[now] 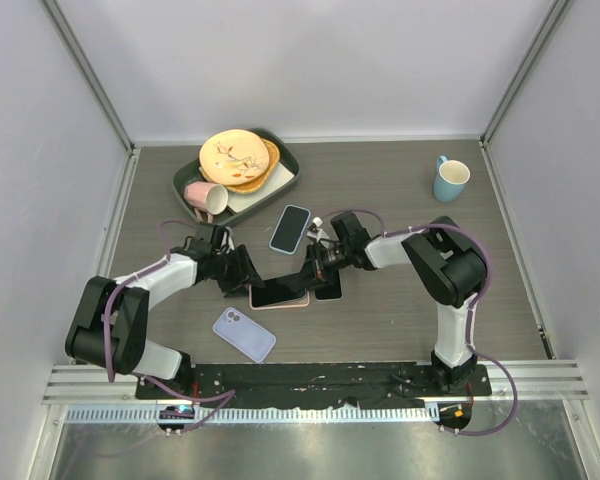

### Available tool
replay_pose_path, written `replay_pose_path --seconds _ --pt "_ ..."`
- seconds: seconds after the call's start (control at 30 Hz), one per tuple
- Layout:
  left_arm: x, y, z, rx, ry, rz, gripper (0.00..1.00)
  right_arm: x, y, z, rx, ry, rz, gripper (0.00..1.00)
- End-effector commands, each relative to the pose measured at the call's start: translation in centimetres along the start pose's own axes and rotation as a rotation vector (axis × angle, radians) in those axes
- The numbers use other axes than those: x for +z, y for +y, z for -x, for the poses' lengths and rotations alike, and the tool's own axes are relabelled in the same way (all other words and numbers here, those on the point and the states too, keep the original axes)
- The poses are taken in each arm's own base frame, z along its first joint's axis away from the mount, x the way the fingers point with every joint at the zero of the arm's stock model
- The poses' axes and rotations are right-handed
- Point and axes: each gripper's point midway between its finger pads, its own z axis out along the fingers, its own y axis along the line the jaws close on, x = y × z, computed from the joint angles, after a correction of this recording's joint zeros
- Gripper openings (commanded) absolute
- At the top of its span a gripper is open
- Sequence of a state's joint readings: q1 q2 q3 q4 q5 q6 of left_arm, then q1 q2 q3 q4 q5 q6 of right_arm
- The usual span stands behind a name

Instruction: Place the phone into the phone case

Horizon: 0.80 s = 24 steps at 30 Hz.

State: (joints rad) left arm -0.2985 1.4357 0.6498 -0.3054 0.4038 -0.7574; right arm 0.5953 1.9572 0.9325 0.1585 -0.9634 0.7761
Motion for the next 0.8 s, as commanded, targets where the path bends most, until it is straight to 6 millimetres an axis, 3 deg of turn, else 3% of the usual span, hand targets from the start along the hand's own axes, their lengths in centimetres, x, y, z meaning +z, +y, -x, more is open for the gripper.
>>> replay_pose_path --seconds 0.0,0.47,0.6,0.77 --pt "0.7 -3.7 0.4 0.038 -0.009 -0.108 0.55 1.1 -4.5 -1.0 0.142 -0.062 -0.159 0.01" --pt "1.6 -5.8 -0.7 0.089 0.02 -0.117 0.55 2.7 -5.4 -2.1 0.183 -0.062 -0.142 0.01" --pt "1.0 -5.8 -0.1 0.125 -0.022 -0.088 0.55 2.7 -5.8 -2.3 0.173 -0.053 -0.156 0.01" --pt "-1.0 -5.4 0.9 0.21 -0.101 -0.002 0.56 2.5 -6.4 -2.6 0.163 -0.045 -0.183 0.01"
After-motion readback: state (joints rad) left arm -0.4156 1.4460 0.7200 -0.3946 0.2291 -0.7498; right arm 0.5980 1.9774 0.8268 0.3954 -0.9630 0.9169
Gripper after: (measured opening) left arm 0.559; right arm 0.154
